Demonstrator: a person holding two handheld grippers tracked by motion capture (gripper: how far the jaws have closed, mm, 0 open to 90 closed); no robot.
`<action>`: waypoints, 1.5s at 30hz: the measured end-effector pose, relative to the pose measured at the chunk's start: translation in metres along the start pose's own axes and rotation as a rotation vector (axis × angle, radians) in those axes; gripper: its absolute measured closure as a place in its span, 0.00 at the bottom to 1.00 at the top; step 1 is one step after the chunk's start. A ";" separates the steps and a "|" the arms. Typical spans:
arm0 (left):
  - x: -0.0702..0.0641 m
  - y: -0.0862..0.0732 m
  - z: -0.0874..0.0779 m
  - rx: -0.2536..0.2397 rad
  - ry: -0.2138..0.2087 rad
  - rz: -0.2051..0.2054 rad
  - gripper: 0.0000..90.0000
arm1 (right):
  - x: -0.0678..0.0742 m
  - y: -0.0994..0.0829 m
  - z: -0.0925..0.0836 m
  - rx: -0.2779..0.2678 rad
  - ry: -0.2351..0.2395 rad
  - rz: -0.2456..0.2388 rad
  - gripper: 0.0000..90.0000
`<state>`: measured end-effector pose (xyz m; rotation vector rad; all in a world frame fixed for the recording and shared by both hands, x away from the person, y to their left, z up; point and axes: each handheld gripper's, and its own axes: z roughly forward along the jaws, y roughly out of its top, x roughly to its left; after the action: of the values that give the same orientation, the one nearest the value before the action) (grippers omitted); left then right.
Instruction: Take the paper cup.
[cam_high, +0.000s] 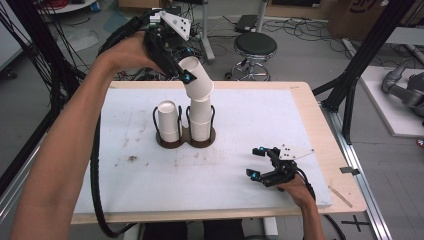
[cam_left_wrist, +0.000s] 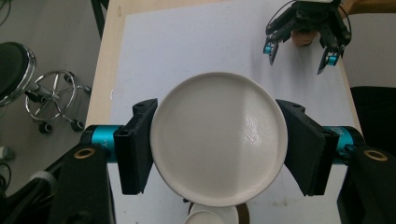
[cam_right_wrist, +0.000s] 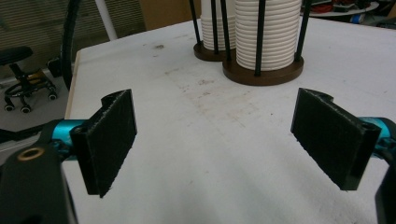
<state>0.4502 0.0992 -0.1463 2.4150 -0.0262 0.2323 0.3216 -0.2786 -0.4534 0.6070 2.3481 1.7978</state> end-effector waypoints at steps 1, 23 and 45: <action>-0.001 -0.002 -0.001 -0.006 0.004 0.001 0.37 | 0.001 0.000 0.000 0.002 0.001 0.003 0.16; -0.049 -0.028 -0.013 -0.141 0.006 0.015 0.37 | 0.001 0.000 0.001 0.015 -0.004 -0.006 0.17; -0.091 -0.085 -0.007 -0.325 0.006 -0.052 0.37 | 0.002 0.001 0.002 0.023 -0.008 -0.011 0.17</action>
<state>0.3666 0.1641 -0.2128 2.0890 0.0011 0.1949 0.3209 -0.2760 -0.4530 0.6020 2.3654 1.7631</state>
